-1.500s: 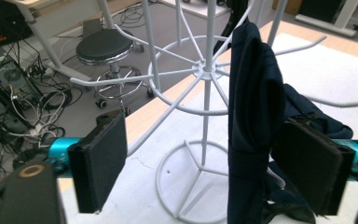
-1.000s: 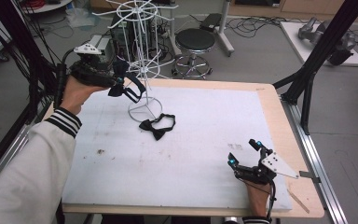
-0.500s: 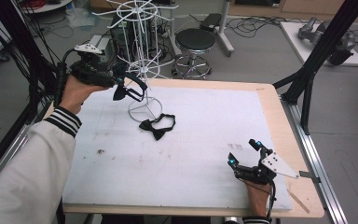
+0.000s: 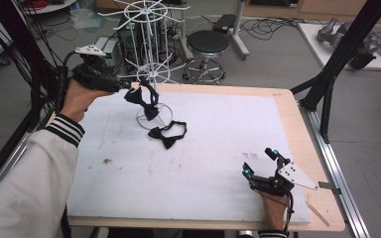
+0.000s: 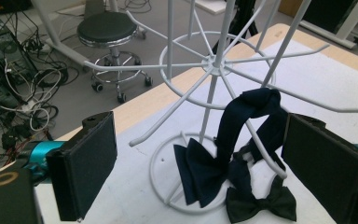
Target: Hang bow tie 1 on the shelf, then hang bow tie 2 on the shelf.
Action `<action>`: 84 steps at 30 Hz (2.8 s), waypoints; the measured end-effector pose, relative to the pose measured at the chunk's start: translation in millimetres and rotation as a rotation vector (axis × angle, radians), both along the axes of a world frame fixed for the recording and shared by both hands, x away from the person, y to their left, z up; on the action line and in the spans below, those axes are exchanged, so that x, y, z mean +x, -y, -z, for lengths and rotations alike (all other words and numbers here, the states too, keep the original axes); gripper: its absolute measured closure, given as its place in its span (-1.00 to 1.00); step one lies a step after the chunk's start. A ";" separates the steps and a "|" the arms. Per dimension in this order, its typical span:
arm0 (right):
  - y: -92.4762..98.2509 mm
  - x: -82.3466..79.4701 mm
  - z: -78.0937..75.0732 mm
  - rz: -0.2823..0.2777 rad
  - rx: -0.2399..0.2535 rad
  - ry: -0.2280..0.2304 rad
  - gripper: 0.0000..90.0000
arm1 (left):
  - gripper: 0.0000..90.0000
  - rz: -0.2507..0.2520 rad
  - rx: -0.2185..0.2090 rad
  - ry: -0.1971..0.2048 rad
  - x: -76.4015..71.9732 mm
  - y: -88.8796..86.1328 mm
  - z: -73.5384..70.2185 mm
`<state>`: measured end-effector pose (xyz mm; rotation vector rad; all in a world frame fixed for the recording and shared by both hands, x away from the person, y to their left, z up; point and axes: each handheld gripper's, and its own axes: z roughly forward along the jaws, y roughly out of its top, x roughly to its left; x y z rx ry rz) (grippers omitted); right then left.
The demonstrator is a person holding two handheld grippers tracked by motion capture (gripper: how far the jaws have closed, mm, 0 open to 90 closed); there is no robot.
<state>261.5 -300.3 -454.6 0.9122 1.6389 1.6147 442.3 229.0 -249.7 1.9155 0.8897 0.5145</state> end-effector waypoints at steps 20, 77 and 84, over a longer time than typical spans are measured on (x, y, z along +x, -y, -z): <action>-1.2 -1.5 0.0 0.004 0.005 -0.011 -0.92 | -0.77 0.037 -0.171 0.170 -61.1 -25.0 43.0; -1.1 -1.4 0.2 0.007 -0.002 0.001 -0.92 | -0.77 0.108 -0.292 0.294 -129.3 -59.3 142.4; -1.3 -1.7 0.2 0.007 0.000 -0.003 -0.92 | -0.77 0.110 -0.291 0.294 -128.5 -59.1 142.4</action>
